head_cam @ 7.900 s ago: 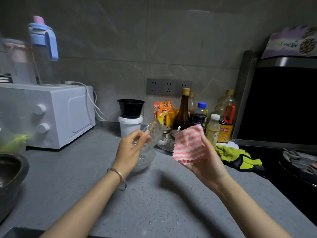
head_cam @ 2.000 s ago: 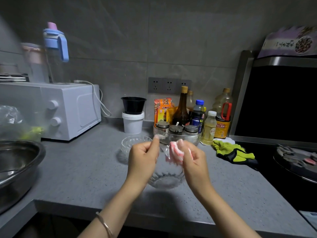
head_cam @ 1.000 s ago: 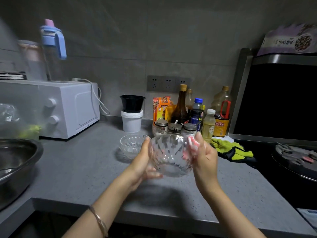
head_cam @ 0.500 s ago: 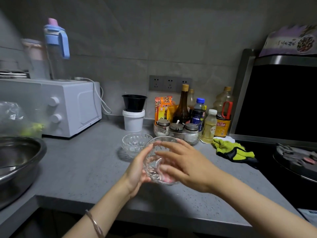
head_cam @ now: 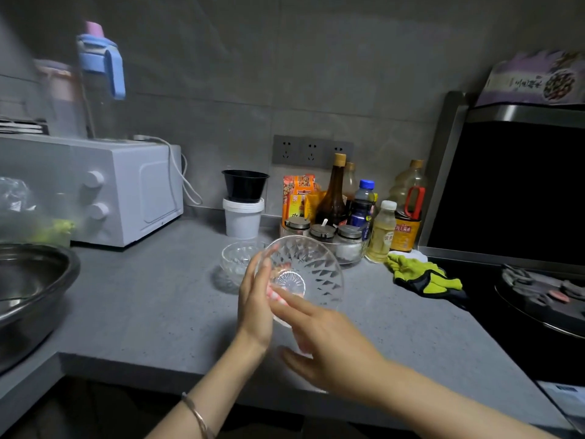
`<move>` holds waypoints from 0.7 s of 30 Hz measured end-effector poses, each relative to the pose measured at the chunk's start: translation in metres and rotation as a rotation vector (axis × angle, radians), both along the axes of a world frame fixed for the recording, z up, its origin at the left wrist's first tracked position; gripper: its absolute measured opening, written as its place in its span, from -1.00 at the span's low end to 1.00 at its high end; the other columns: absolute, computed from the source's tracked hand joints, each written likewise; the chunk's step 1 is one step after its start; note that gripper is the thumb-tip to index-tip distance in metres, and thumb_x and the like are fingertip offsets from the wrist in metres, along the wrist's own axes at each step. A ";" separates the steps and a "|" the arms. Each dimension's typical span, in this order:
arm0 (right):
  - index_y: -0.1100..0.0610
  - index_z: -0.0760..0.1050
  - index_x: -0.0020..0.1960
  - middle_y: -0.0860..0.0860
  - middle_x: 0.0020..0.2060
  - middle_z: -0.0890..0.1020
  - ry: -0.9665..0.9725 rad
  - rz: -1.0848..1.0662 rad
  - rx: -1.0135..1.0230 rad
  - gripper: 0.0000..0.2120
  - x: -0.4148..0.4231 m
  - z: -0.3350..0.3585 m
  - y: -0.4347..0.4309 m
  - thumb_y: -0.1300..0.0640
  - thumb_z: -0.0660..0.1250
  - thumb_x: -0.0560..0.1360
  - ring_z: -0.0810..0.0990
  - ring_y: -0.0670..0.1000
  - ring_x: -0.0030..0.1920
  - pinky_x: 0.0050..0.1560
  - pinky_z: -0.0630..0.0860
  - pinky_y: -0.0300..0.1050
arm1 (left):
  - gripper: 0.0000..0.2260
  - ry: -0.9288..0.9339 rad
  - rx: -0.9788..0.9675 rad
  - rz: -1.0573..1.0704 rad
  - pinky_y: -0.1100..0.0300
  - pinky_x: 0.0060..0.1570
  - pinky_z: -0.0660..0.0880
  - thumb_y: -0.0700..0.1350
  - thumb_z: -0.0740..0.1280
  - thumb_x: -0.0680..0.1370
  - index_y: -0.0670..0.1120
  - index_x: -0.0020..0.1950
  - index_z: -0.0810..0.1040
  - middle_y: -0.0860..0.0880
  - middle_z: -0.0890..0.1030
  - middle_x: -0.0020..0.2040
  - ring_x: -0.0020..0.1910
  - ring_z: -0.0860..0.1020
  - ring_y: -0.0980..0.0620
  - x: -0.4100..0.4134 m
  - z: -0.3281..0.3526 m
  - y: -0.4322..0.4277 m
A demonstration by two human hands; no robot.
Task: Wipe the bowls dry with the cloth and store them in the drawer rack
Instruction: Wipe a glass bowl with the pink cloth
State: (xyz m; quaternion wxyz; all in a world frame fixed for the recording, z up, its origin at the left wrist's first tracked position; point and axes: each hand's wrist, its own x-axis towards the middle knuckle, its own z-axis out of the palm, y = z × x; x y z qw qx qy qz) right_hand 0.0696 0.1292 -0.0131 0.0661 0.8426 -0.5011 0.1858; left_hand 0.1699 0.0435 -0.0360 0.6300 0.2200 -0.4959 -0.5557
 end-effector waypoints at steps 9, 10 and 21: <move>0.06 0.62 0.14 0.05 0.15 0.63 0.614 0.066 -0.391 -0.63 -0.059 -0.004 -0.016 0.19 0.30 0.35 0.68 0.01 -0.03 -0.13 0.63 -0.14 | -0.57 -0.366 0.004 -0.373 -0.07 0.04 0.57 0.01 0.24 0.40 0.21 0.27 0.46 0.05 0.58 0.22 0.14 0.60 -0.01 0.030 0.006 -0.015; 0.05 0.63 0.13 0.05 0.13 0.64 0.579 0.042 -0.415 -0.60 -0.053 -0.006 -0.016 0.20 0.20 0.37 0.69 0.00 -0.10 -0.26 0.63 -0.15 | -0.53 -0.307 0.025 -0.365 -0.01 -0.01 0.58 -0.03 0.26 0.39 0.18 0.30 0.44 0.02 0.59 0.21 0.12 0.61 -0.02 0.029 0.005 -0.013; 0.10 0.50 0.28 0.04 0.21 0.59 0.397 0.056 -0.424 -0.50 -0.033 -0.024 -0.015 0.19 0.46 0.35 0.68 -0.01 -0.06 -0.25 0.60 -0.18 | -0.74 -0.185 -0.003 -0.176 -0.12 0.23 0.46 -0.03 0.15 0.61 0.08 0.22 0.56 -0.05 0.57 0.27 0.20 0.57 0.05 0.012 -0.001 -0.006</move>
